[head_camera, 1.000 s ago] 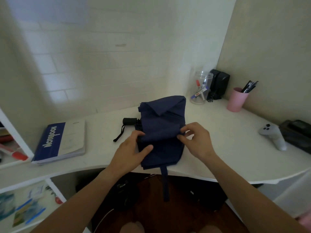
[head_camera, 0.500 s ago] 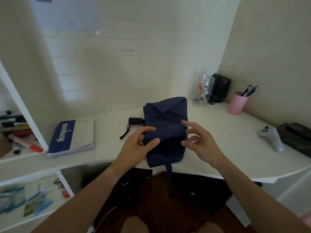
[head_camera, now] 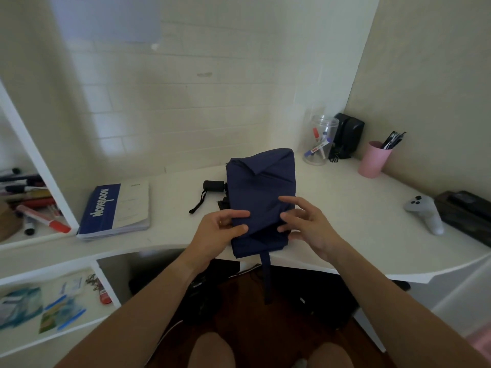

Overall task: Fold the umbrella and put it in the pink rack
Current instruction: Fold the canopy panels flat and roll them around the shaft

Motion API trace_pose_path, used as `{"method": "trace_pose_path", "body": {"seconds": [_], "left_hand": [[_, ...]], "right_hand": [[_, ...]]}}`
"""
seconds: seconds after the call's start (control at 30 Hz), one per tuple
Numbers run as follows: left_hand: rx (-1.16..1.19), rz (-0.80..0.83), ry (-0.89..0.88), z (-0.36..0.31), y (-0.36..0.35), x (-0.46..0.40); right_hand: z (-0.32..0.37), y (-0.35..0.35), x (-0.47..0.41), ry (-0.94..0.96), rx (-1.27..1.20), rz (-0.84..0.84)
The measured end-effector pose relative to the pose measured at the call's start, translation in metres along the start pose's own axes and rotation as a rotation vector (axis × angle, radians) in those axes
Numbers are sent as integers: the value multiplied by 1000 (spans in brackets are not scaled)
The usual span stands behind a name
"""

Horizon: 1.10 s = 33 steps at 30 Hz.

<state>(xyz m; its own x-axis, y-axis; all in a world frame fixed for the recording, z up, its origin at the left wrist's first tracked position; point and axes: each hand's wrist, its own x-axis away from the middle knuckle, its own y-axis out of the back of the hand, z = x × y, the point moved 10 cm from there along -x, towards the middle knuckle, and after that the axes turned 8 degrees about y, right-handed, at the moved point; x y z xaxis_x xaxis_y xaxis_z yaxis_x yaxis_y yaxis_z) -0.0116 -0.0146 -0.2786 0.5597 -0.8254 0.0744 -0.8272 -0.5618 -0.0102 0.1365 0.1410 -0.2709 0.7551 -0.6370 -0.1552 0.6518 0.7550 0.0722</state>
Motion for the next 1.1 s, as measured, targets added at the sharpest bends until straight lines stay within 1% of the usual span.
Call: {"method": "trace_pose_path", "body": {"seconds": [0.1,0.17,0.27,0.43,0.53,0.67,0.77,0.83,0.9,0.97,1.03,1.1], "left_hand": [[-14,-101,-50,-5,11,2],[-37,-127,-81,-9,16,3],[-79,-111,-103,-11,15,3],[-82,-72,-135,-13,12,6],[-102,-49,-129,-10,10,6],[-177,-106,-181,-9,10,5],[-246,-149,-199,-4,13,5],[-334,-192,-207,0,17,5],[-463,-231,-215,2,18,8],[-563,-253,-198,6,18,10],[-672,-251,-197,9,17,12],[-811,-234,-243,9,11,15]], "right_hand": [[7,8,-1,72,13,-71],[3,15,0,55,-13,-100],[-6,20,1,12,19,-96],[-3,28,2,20,99,-79],[0,29,5,21,56,-56],[2,25,9,19,-26,-85],[-3,24,9,15,11,-140],[-6,24,9,13,78,-147],[-7,25,11,12,202,-144],[-7,25,11,19,391,-130],[-10,19,12,20,615,-69],[-9,12,13,51,871,-16]]}}
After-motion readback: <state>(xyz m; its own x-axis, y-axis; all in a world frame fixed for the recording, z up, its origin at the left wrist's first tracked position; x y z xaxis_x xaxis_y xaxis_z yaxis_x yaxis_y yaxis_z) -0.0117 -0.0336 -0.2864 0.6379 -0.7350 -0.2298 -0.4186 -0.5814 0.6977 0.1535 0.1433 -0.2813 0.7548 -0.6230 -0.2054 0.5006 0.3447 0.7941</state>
